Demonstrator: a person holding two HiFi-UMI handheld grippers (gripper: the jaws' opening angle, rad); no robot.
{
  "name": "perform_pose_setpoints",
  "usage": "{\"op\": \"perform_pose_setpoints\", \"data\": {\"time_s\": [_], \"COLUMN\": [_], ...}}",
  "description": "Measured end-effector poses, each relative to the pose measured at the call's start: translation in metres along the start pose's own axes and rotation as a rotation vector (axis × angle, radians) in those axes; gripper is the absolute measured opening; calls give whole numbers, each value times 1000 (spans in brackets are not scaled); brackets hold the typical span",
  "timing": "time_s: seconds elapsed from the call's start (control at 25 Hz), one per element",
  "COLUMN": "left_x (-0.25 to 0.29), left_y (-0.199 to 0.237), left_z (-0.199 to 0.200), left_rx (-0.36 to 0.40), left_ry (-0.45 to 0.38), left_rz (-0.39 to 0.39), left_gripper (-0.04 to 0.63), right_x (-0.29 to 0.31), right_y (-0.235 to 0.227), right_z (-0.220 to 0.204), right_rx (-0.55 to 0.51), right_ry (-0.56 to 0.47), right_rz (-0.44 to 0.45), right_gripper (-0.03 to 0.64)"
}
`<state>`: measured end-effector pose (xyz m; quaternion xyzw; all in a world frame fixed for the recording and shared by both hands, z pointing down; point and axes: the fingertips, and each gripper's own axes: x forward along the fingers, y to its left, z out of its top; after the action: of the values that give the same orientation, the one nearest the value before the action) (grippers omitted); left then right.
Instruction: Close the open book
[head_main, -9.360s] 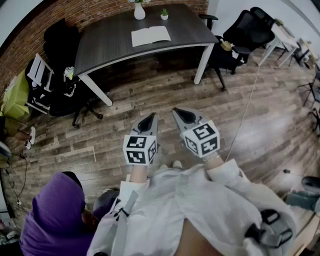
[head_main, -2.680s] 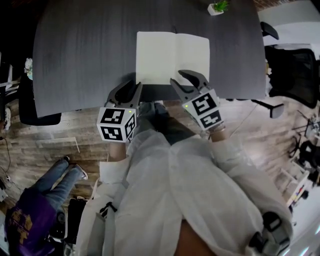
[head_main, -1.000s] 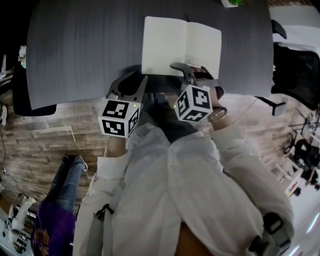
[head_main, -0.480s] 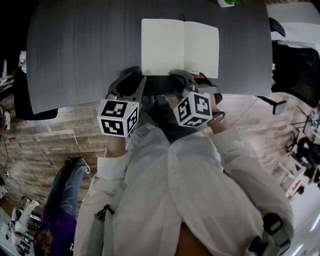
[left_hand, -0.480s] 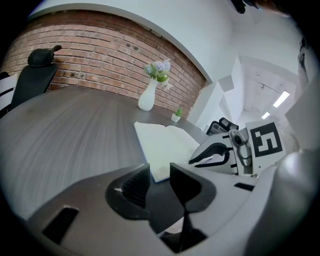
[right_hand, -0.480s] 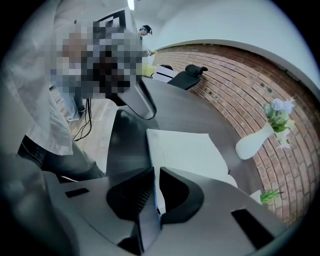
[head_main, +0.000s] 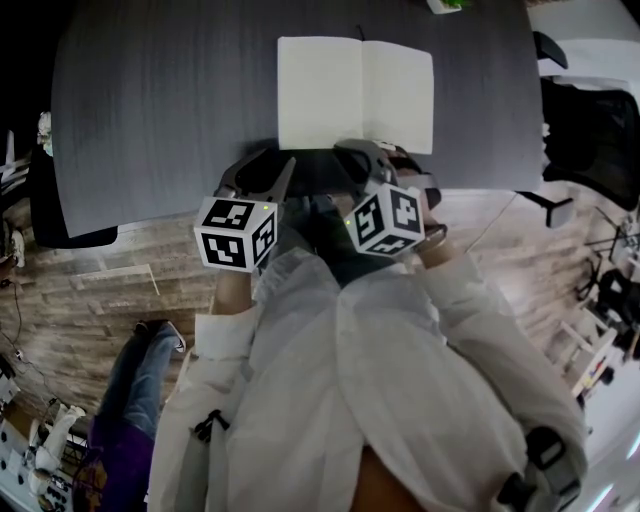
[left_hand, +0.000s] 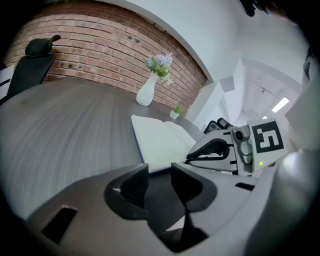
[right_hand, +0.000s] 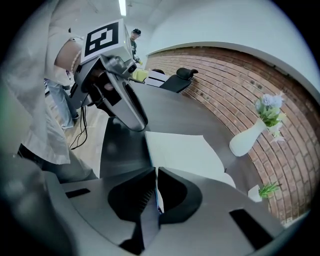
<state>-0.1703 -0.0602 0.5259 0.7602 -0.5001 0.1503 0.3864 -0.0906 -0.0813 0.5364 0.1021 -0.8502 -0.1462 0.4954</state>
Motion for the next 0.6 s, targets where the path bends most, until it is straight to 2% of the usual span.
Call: {"op": "perform_pose_setpoints", "data": {"time_s": [0.12, 0.36, 0.6], "left_x": [4, 10, 16], "left_y": [-3, 3, -3], "left_z": [2, -2, -1], "left_rx": [-44, -113, -177], "left_ry": [0, 27, 46], "left_rz": [-28, -15, -73], "left_gripper": [126, 146, 149], "right_x": [-2, -5, -9], "right_y": [-1, -6, -14], "right_z": [0, -2, -3], "right_rx": [0, -1, 7], "right_ry": [-11, -20, -44], "right_rz": [0, -22, -59], "right_gripper": [17, 12, 8]}}
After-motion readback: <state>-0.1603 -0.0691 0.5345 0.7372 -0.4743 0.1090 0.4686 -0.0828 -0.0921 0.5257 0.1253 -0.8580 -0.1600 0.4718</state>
